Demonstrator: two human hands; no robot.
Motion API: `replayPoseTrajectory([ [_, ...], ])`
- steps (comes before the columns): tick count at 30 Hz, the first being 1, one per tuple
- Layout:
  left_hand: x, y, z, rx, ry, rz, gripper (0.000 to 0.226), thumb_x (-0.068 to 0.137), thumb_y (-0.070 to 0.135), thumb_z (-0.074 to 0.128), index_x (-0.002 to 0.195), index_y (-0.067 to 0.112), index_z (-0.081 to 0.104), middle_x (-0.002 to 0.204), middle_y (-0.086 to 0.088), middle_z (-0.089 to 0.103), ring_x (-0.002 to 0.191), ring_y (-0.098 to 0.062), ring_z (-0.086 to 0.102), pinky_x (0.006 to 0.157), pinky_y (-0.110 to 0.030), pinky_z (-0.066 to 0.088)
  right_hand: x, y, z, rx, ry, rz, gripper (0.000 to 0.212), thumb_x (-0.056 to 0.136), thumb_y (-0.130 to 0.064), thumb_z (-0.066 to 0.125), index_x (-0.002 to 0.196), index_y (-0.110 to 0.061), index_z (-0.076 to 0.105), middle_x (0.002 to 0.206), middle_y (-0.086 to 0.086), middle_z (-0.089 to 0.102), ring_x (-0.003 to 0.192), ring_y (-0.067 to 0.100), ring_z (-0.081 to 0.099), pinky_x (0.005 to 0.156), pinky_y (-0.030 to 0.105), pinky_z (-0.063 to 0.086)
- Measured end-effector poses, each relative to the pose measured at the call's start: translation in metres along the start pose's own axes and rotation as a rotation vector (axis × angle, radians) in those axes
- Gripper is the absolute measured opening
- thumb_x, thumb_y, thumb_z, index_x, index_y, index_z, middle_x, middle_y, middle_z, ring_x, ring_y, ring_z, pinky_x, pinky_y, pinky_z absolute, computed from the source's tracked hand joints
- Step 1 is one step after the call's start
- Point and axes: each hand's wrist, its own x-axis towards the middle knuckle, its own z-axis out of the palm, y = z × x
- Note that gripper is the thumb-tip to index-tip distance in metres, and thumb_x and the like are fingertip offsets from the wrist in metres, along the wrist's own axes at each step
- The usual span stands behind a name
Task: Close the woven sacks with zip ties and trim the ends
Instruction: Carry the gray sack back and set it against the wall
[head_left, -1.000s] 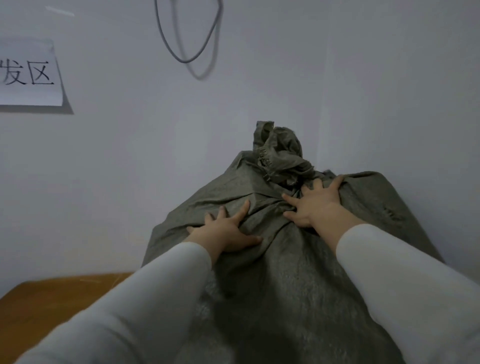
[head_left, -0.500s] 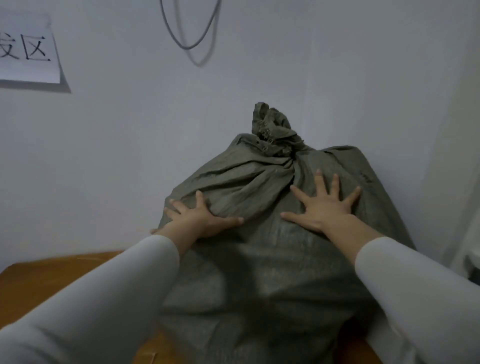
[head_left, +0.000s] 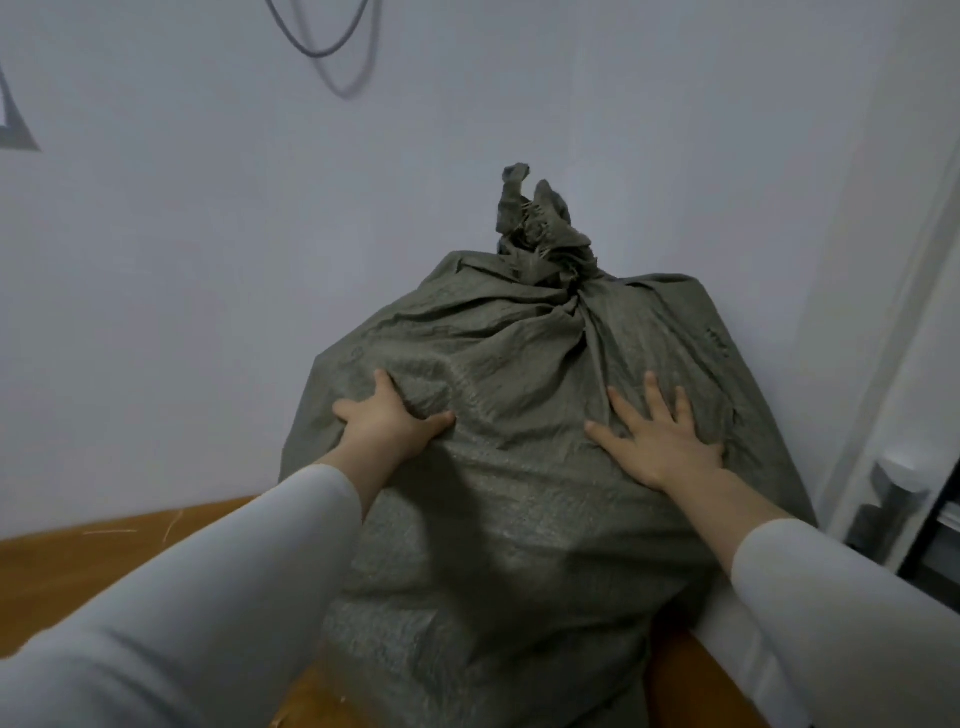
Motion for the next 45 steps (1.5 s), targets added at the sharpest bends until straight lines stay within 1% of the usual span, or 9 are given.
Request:
replayPoseTrajectory([
  [5, 0.021, -0.017, 0.005, 0.058, 0.074, 0.033, 0.1, 0.071, 0.054, 0.07, 0.147, 0.034, 0.008, 0.149, -0.022, 0.004, 0.12, -0.047, 0.043, 0.093, -0.051, 0.049, 0.003, -0.028, 0.008, -0.043, -0.001, -0.011, 0.091, 0.066, -0.091, 0.018, 0.143, -0.049, -0.009, 0.155, -0.004, -0.024, 0.14, 0.032, -0.028, 0.102, 0.074, 0.001],
  [8, 0.026, -0.012, 0.009, 0.052, 0.102, 0.03, 0.095, 0.071, 0.053, 0.071, 0.145, 0.032, 0.015, 0.149, -0.021, 0.002, 0.114, -0.048, 0.048, 0.091, -0.051, 0.05, 0.008, -0.026, 0.009, -0.039, -0.001, -0.008, 0.095, 0.063, -0.093, 0.019, 0.143, -0.049, -0.008, 0.157, -0.006, -0.019, 0.139, 0.032, -0.03, 0.101, 0.074, -0.001],
  [14, 0.018, -0.024, 0.016, 0.07, 0.12, 0.063, 0.091, 0.075, 0.052, 0.067, 0.145, 0.033, 0.012, 0.149, -0.021, 0.0, 0.119, -0.049, 0.044, 0.1, -0.05, 0.044, 0.004, -0.022, 0.014, -0.068, 0.017, -0.008, 0.092, 0.065, -0.091, 0.014, 0.142, -0.048, -0.012, 0.156, -0.006, -0.022, 0.138, 0.032, -0.032, 0.102, 0.074, 0.0],
  [19, 0.009, -0.022, 0.013, 0.038, 0.092, 0.011, 0.095, 0.072, 0.057, 0.068, 0.143, 0.043, 0.006, 0.15, -0.015, -0.008, 0.13, -0.051, 0.028, 0.1, -0.057, 0.041, -0.003, -0.023, 0.005, -0.044, -0.006, 0.003, 0.09, 0.069, -0.089, 0.016, 0.143, -0.045, -0.012, 0.156, -0.004, -0.022, 0.139, 0.032, -0.029, 0.104, 0.072, -0.002],
  [23, -0.014, -0.028, 0.01, 0.055, 0.067, 0.027, 0.097, 0.075, 0.065, 0.059, 0.143, 0.045, -0.008, 0.153, -0.014, -0.016, 0.14, -0.046, 0.004, 0.113, -0.057, 0.021, -0.026, -0.027, 0.001, -0.131, 0.064, -0.029, 0.085, 0.077, -0.082, 0.01, 0.146, -0.038, -0.008, 0.157, 0.006, -0.018, 0.143, 0.033, -0.018, 0.108, 0.067, -0.007],
  [30, -0.075, -0.037, 0.002, 0.055, 0.019, 0.096, 0.084, 0.086, 0.058, 0.047, 0.147, 0.035, -0.004, 0.153, -0.016, -0.016, 0.142, -0.042, 0.0, 0.115, -0.053, 0.016, -0.096, -0.052, 0.006, -0.125, 0.229, -0.154, 0.074, 0.087, -0.069, 0.015, 0.148, -0.028, 0.008, 0.157, 0.014, 0.004, 0.146, 0.028, -0.003, 0.115, 0.057, 0.0],
  [37, -0.15, -0.071, 0.001, 0.142, -0.059, 0.07, 0.081, 0.089, 0.053, 0.048, 0.148, 0.03, -0.001, 0.153, -0.02, -0.012, 0.14, -0.043, 0.012, 0.114, -0.051, 0.024, -0.181, -0.075, 0.037, -0.166, 0.175, -0.254, 0.068, 0.092, -0.061, 0.026, 0.147, -0.022, 0.018, 0.157, 0.015, 0.008, 0.146, 0.027, -0.001, 0.116, 0.056, 0.001],
  [41, -0.189, -0.107, -0.015, 0.216, -0.097, 0.016, 0.079, 0.088, 0.055, 0.047, 0.149, 0.028, 0.004, 0.152, -0.02, 0.0, 0.136, -0.042, 0.025, 0.11, -0.049, 0.031, -0.225, -0.091, 0.057, -0.178, 0.116, -0.33, 0.068, 0.092, -0.058, 0.031, 0.146, -0.018, 0.022, 0.156, 0.016, 0.012, 0.146, 0.028, 0.003, 0.116, 0.055, 0.003],
  [45, -0.229, -0.156, -0.038, 0.295, -0.1, -0.021, 0.069, 0.089, 0.055, 0.04, 0.146, 0.021, 0.02, 0.149, -0.019, 0.02, 0.132, -0.04, 0.031, 0.108, -0.05, 0.032, -0.276, -0.111, 0.08, -0.156, 0.038, -0.429, 0.066, 0.092, -0.056, 0.035, 0.144, -0.017, 0.025, 0.155, 0.015, 0.017, 0.145, 0.028, 0.009, 0.117, 0.053, 0.003],
])
